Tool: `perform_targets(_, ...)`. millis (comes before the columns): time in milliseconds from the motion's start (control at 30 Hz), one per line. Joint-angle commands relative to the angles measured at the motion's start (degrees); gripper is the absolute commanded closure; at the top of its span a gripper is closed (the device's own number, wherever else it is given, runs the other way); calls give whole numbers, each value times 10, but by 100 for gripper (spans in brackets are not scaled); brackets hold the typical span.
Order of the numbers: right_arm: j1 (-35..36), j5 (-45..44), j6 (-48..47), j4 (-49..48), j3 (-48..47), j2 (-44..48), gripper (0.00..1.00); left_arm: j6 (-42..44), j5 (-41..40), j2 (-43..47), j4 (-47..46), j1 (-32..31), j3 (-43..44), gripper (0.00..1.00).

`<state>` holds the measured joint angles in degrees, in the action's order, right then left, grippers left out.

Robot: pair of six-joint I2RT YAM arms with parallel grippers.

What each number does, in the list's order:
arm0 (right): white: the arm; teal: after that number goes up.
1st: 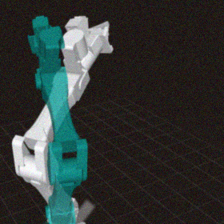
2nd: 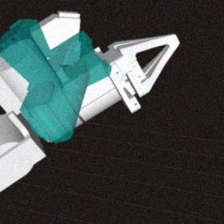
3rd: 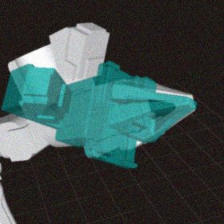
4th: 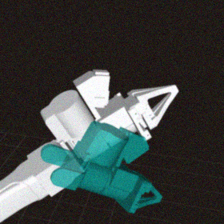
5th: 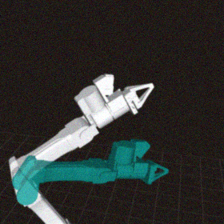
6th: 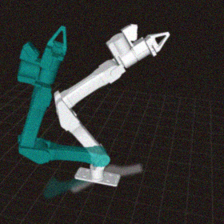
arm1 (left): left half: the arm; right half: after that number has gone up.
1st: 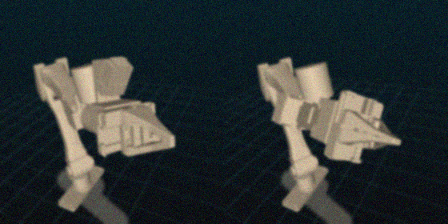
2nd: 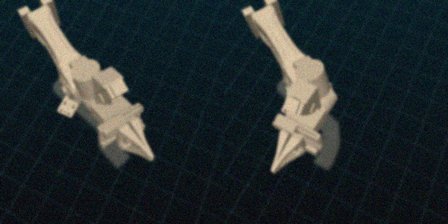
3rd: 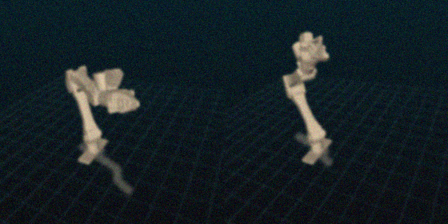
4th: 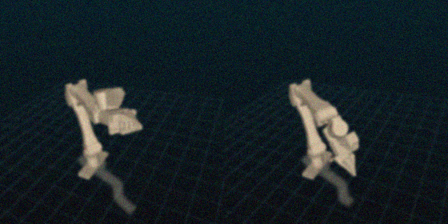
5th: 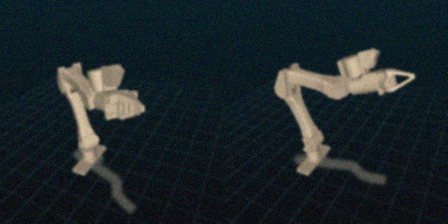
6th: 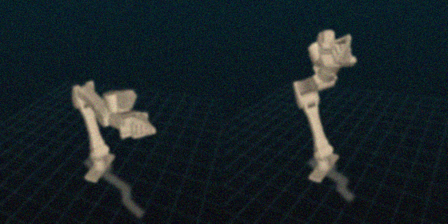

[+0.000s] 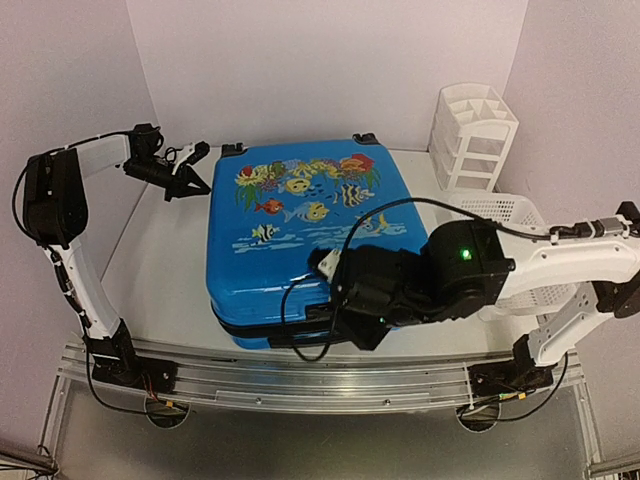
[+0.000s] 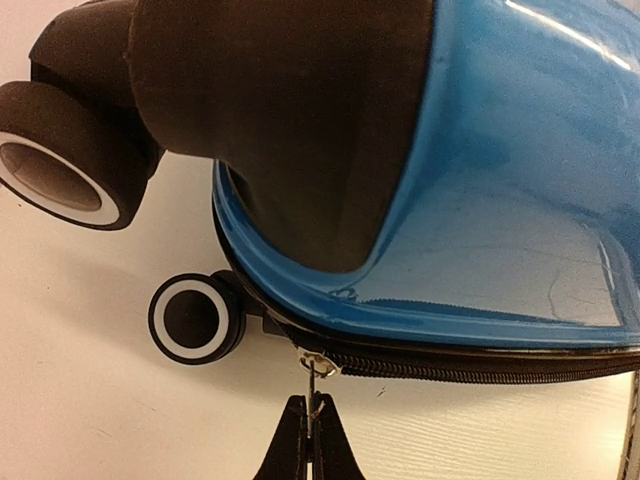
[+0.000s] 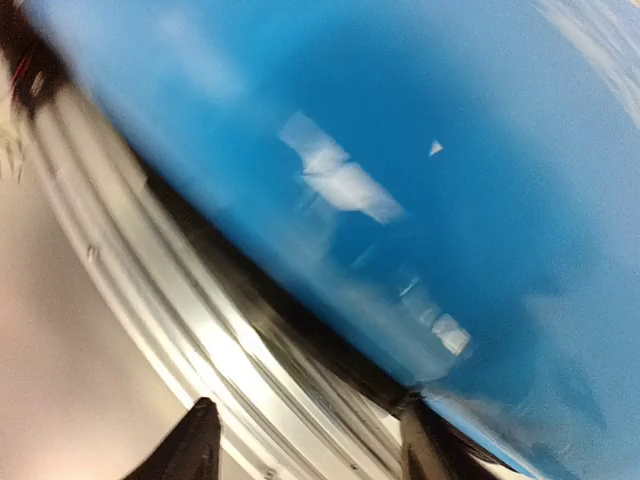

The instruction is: Open, take out, and arrange the luggage

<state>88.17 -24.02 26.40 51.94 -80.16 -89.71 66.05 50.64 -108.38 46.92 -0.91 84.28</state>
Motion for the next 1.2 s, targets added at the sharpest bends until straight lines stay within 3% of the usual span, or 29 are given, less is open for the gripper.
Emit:
perform_targets(0, -76, -8, 369, 59, 2, 56, 55, -1, 31, 50, -61, 22, 32, 100)
perform_targets(167, -67, -30, 532, 115, -4, 78, 56, 1, 33, 53, -61, 24, 27, 100)
perform_targets(300, -68, -77, 649, 233, -32, 107, 54, 1, 36, 55, -62, 23, 22, 100)
perform_targets(333, -68, -93, 686, 271, -48, 114, 49, 2, 36, 56, -62, 24, 20, 100)
perform_targets(433, -74, -121, 752, 381, -85, 120, 20, 3, 39, 55, -61, 24, 19, 100)
perform_targets(467, -86, -121, 750, 384, -88, 119, 16, 3, 40, 55, -61, 24, 20, 100)
perform_targets(600, -172, -107, 667, 322, -90, 114, 12, 1, 45, 51, -57, 24, 28, 100)
perform_targets(900, -488, -26, 346, 52, -152, 49, 13, 2, 45, 55, -57, 22, 25, 100)
perform_targets(1000, -553, 27, 277, 13, -266, -42, 13, 3, 44, 63, -65, 21, 10, 100)
perform_targets(1167, -593, 117, 219, 12, -501, -260, 14, -3, 43, 72, -77, 19, -1, 100)
